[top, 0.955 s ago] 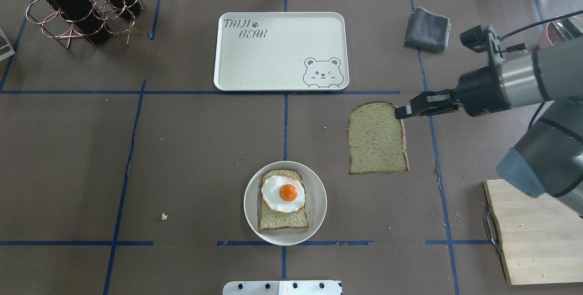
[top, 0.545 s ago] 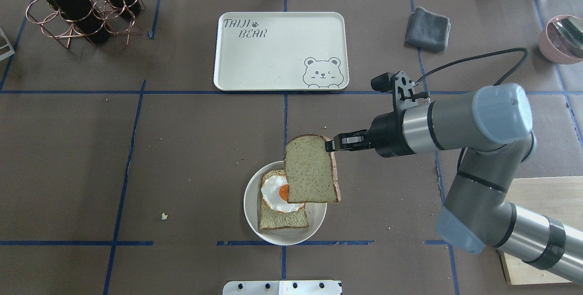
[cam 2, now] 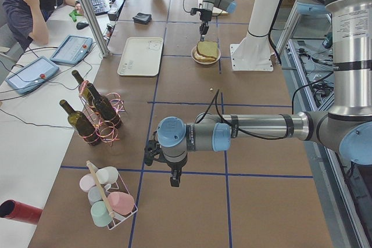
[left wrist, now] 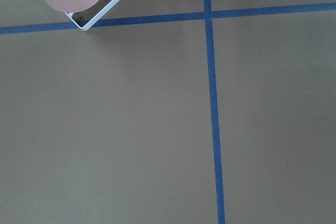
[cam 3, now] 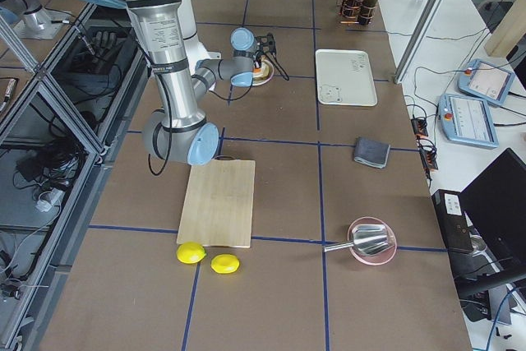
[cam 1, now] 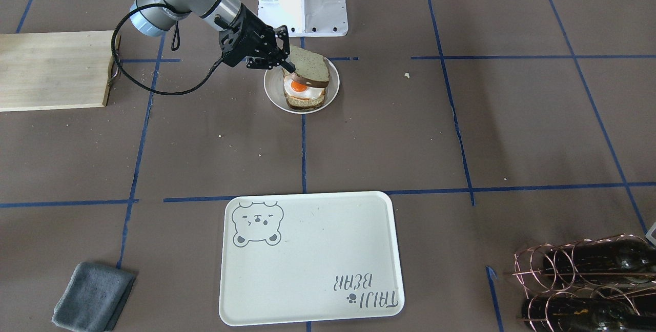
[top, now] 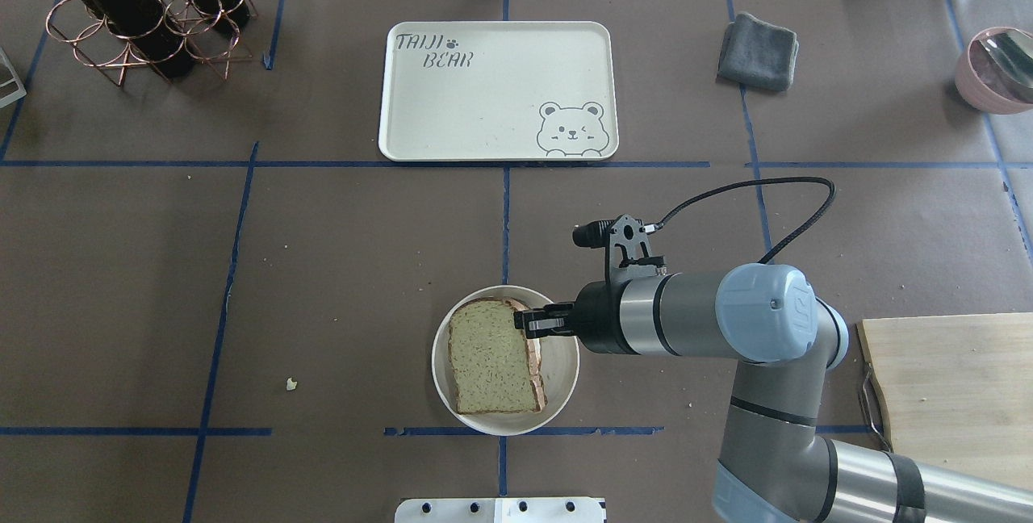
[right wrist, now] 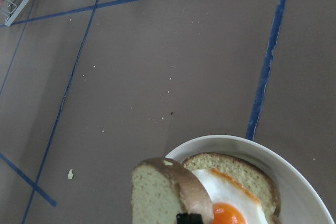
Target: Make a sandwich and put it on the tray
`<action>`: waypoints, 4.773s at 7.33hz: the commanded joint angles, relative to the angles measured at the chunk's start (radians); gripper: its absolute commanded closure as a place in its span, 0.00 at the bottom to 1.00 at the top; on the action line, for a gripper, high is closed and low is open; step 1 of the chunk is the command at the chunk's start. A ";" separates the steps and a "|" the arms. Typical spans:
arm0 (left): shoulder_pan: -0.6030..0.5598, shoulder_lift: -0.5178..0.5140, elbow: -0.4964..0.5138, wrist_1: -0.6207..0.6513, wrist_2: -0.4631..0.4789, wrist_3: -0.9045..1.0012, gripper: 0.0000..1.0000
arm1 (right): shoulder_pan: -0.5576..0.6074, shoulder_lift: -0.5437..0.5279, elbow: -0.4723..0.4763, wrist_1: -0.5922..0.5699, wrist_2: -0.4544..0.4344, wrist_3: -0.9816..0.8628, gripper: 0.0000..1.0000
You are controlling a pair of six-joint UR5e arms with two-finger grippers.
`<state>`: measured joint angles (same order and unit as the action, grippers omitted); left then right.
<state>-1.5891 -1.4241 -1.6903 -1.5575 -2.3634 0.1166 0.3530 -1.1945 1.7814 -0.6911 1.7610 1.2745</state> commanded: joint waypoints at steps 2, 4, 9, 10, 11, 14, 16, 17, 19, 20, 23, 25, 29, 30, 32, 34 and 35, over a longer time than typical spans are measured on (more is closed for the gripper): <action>0.000 0.001 0.000 0.000 0.001 0.000 0.00 | 0.000 0.015 -0.030 -0.001 -0.017 -0.009 1.00; 0.000 0.001 -0.002 0.000 0.000 0.000 0.00 | 0.010 0.003 -0.031 -0.001 -0.015 -0.009 1.00; 0.000 -0.001 0.000 0.000 0.000 0.000 0.00 | 0.003 -0.011 -0.063 -0.002 -0.047 0.020 0.67; 0.000 -0.001 0.003 0.000 -0.002 0.000 0.00 | 0.003 -0.004 -0.057 -0.024 -0.075 0.020 0.09; 0.001 -0.001 0.004 0.000 0.000 0.000 0.00 | 0.004 -0.004 -0.041 -0.059 -0.081 0.020 0.00; 0.001 -0.004 -0.008 -0.001 -0.007 0.006 0.00 | 0.174 0.000 0.096 -0.407 0.070 0.002 0.00; 0.006 -0.019 -0.034 -0.001 0.003 -0.002 0.00 | 0.324 -0.005 0.119 -0.604 0.217 -0.141 0.00; 0.006 -0.022 -0.054 -0.001 0.003 0.000 0.00 | 0.375 -0.007 0.134 -0.716 0.241 -0.252 0.00; 0.011 -0.024 -0.098 -0.007 0.010 0.011 0.00 | 0.494 -0.034 0.147 -0.884 0.287 -0.508 0.00; 0.012 -0.025 -0.115 -0.063 0.080 0.002 0.00 | 0.562 -0.080 0.150 -0.913 0.310 -0.658 0.00; 0.014 -0.071 -0.130 -0.145 0.087 0.008 0.00 | 0.872 -0.343 0.142 -0.915 0.456 -1.092 0.00; 0.018 -0.113 -0.127 -0.317 0.076 0.003 0.00 | 1.025 -0.549 0.130 -0.904 0.500 -1.204 0.00; 0.188 -0.162 -0.089 -0.665 0.002 -0.426 0.00 | 1.204 -0.677 0.104 -0.909 0.502 -1.330 0.00; 0.283 -0.164 -0.122 -0.717 0.009 -0.572 0.00 | 1.204 -0.677 0.096 -0.907 0.502 -1.328 0.00; 0.499 -0.163 -0.161 -0.826 0.012 -0.663 0.00 | 1.204 -0.677 0.087 -0.906 0.495 -1.321 0.00; 0.712 -0.179 -0.225 -0.823 0.167 -0.968 0.00 | 1.204 -0.668 0.085 -0.906 0.499 -1.316 0.00; 0.804 -0.180 -0.233 -0.820 0.272 -1.076 0.00 | 1.204 -0.668 0.085 -0.906 0.499 -1.317 0.00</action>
<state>-0.9041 -1.6014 -1.9021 -2.3789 -2.2110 -0.8122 1.5569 -1.8637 1.8675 -1.5965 2.2589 -0.0430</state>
